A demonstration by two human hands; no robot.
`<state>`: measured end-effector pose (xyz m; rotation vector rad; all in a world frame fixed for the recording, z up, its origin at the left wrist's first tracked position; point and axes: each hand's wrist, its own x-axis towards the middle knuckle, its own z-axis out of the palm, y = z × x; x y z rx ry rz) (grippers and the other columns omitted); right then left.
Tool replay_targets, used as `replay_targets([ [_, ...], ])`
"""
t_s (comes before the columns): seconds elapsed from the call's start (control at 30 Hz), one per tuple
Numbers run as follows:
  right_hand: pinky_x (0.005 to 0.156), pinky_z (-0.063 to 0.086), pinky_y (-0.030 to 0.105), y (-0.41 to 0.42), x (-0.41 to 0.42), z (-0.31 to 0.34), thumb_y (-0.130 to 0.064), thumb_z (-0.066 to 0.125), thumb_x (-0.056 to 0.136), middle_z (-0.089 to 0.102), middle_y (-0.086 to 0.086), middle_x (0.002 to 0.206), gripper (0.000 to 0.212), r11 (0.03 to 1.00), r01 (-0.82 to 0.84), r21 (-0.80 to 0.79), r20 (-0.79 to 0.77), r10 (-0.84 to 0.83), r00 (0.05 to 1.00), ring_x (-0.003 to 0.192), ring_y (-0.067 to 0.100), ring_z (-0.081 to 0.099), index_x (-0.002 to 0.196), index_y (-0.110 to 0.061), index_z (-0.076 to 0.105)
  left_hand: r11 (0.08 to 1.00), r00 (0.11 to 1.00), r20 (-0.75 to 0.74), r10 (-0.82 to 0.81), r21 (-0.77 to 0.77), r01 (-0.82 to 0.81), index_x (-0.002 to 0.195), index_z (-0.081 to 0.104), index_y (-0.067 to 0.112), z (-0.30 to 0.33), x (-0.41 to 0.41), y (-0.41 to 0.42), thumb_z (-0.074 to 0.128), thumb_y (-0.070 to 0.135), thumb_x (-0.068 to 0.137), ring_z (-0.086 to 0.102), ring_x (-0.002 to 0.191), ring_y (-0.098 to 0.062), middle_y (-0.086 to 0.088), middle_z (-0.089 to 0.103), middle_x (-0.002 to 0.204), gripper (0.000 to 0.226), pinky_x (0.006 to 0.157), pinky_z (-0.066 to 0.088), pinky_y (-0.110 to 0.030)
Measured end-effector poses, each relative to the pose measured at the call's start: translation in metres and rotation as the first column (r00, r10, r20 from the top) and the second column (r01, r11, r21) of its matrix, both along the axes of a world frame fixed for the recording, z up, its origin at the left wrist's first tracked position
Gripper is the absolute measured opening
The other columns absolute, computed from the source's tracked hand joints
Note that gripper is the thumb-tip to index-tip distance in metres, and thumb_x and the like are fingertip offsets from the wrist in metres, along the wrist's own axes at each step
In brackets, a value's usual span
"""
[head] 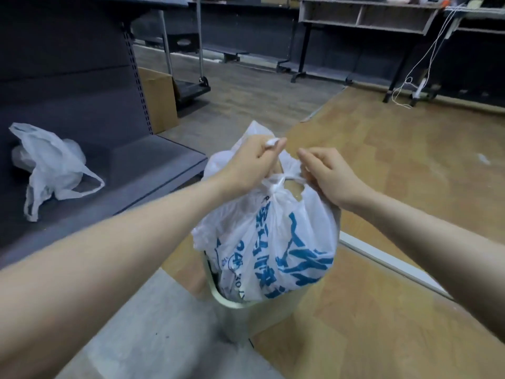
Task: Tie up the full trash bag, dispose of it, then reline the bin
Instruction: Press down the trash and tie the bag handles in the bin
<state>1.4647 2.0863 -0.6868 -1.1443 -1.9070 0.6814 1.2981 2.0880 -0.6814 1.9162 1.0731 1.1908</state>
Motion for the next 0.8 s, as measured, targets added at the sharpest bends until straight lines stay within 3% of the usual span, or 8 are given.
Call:
replay_targets([
  [0.13, 0.051, 0.028, 0.016, -0.004, 0.004, -0.01, -0.015, 0.039, 0.101, 0.042, -0.01, 0.048, 0.043, 0.991, -0.007, -0.133, -0.153, -0.013, 0.988, 0.049, 0.005, 0.032, 0.059, -0.016, 0.036, 0.998, 0.994, 0.087, 0.063, -0.018, -0.062, 0.059, 0.034, 0.013, -0.013, -0.001, -0.002, 0.037, 0.013, 0.102, 0.03, 0.042, -0.001, -0.003, 0.031, 0.053, 0.043, 0.048, 0.029, -0.008],
  [0.23, 0.058, 0.031, 0.024, -0.004, -0.004, -0.005, -0.014, 0.04, 0.101, 0.056, -0.009, 0.048, 0.042, 0.974, 0.025, -0.224, -0.3, -0.093, 0.949, 0.053, 0.014, 0.035, 0.06, -0.011, 0.048, 0.99, 0.963, 0.233, 0.133, -0.067, -0.121, 0.057, 0.037, 0.008, -0.016, 0.003, -0.002, 0.041, 0.015, 0.101, 0.035, 0.045, -0.01, -0.008, 0.034, 0.053, 0.044, 0.05, 0.034, -0.006],
  [0.3, 0.061, 0.035, 0.026, -0.009, -0.006, -0.004, -0.015, 0.045, 0.099, 0.064, 0.002, 0.067, 0.036, 0.971, 0.049, -0.234, -0.306, -0.121, 0.944, 0.056, 0.015, 0.041, 0.067, -0.008, 0.06, 0.988, 0.942, 0.3, 0.147, -0.085, -0.127, 0.063, 0.047, 0.0, -0.019, 0.007, -0.003, 0.048, 0.017, 0.098, 0.04, 0.048, -0.015, -0.01, 0.04, 0.054, 0.038, 0.051, 0.038, -0.012],
  [0.37, 0.069, 0.043, 0.028, -0.016, -0.006, -0.005, -0.015, 0.052, 0.096, 0.068, 0.015, 0.082, 0.027, 0.967, 0.095, -0.237, -0.3, -0.166, 0.939, 0.067, 0.016, 0.053, 0.082, -0.002, 0.07, 0.99, 0.925, 0.356, 0.132, -0.092, -0.106, 0.07, 0.053, -0.001, -0.022, 0.007, -0.004, 0.057, 0.013, 0.093, 0.05, 0.048, -0.009, -0.007, 0.051, 0.056, 0.027, 0.056, 0.046, -0.016],
  [0.47, 0.071, 0.043, 0.029, -0.019, -0.007, -0.006, -0.015, 0.062, 0.09, 0.063, 0.036, 0.091, 0.023, 0.963, 0.166, -0.213, -0.308, -0.228, 0.924, 0.073, 0.016, 0.052, 0.089, 0.006, 0.071, 0.988, 0.92, 0.37, 0.13, -0.127, -0.088, 0.074, 0.052, 0.007, -0.024, 0.007, -0.005, 0.06, -0.001, 0.088, 0.059, 0.055, -0.004, -0.004, 0.06, 0.069, 0.018, 0.062, 0.052, -0.014],
  [0.6, 0.063, 0.043, 0.028, -0.014, -0.02, -0.006, -0.014, 0.07, 0.082, 0.062, 0.02, 0.069, 0.023, 0.94, 0.283, -0.193, -0.305, -0.332, 0.893, 0.064, 0.015, 0.05, 0.081, 0.009, 0.07, 0.987, 0.905, 0.405, 0.129, -0.143, -0.077, 0.083, 0.048, 0.014, -0.026, 0.008, -0.008, 0.049, -0.007, 0.092, 0.059, 0.061, -0.01, -0.003, 0.064, 0.08, 0.022, 0.066, 0.053, -0.02],
  [0.7, 0.065, 0.041, 0.029, -0.013, -0.027, -0.008, -0.014, 0.069, 0.081, 0.062, 0.036, 0.083, 0.031, 0.931, 0.338, -0.14, -0.283, -0.365, 0.887, 0.065, 0.016, 0.047, 0.086, 0.016, 0.064, 0.985, 0.907, 0.396, 0.14, -0.153, -0.085, 0.093, 0.037, 0.012, -0.029, 0.006, -0.008, 0.047, 0.003, 0.097, 0.061, 0.065, -0.011, -0.006, 0.068, 0.081, 0.014, 0.07, 0.053, -0.029],
  [0.8, 0.075, 0.052, 0.031, -0.015, -0.031, -0.007, -0.014, 0.063, 0.086, 0.073, 0.012, 0.082, 0.012, 0.914, 0.398, -0.082, -0.174, -0.407, 0.897, 0.075, 0.014, 0.066, 0.086, -0.004, 0.068, 0.985, 0.914, 0.376, 0.153, -0.129, -0.112, 0.093, 0.047, 0.007, -0.03, 0.005, -0.006, 0.049, 0.002, 0.095, 0.062, 0.06, -0.006, -0.017, 0.068, 0.083, 0.006, 0.073, 0.054, -0.036],
])
